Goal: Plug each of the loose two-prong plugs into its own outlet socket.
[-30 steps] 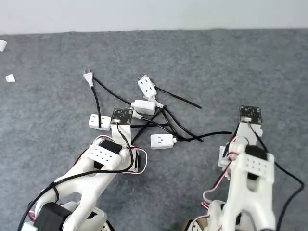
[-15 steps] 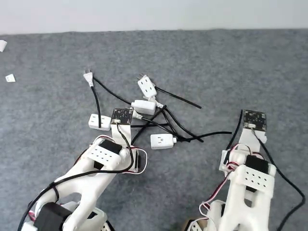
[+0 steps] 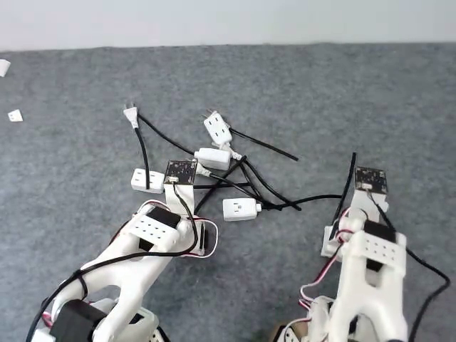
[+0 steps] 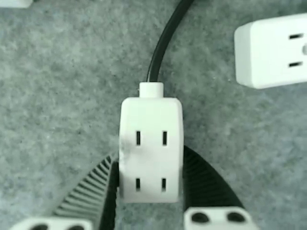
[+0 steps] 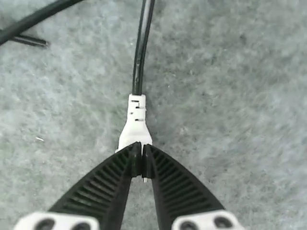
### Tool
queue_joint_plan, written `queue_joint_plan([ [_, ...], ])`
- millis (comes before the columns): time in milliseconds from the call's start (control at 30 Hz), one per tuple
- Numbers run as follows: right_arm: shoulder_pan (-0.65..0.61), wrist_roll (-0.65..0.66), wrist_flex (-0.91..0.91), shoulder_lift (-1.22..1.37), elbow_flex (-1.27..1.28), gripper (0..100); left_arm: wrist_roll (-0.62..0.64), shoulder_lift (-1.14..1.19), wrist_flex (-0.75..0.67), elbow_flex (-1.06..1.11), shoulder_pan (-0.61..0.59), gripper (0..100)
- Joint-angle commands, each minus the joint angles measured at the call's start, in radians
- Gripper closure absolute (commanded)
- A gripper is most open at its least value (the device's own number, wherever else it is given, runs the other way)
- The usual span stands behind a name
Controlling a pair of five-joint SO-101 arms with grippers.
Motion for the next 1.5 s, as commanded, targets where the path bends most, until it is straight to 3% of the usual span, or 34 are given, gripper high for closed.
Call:
queue_joint_plan([
  [0,-0.013,0.014,0.007,0.067,-0.066,99.1,-0.003,-0.026,-0.006,0.001,0.02,99],
  [533,-0.015,-0.17,-0.084,0.03,-0.08,98.9,-0.003,-0.026,-0.006,0.001,0.02,99],
  [1467,-0.03,-0.186,-0.14,0.091,-0.077,99.0,-0.003,-0.026,-0.006,0.001,0.02,99],
])
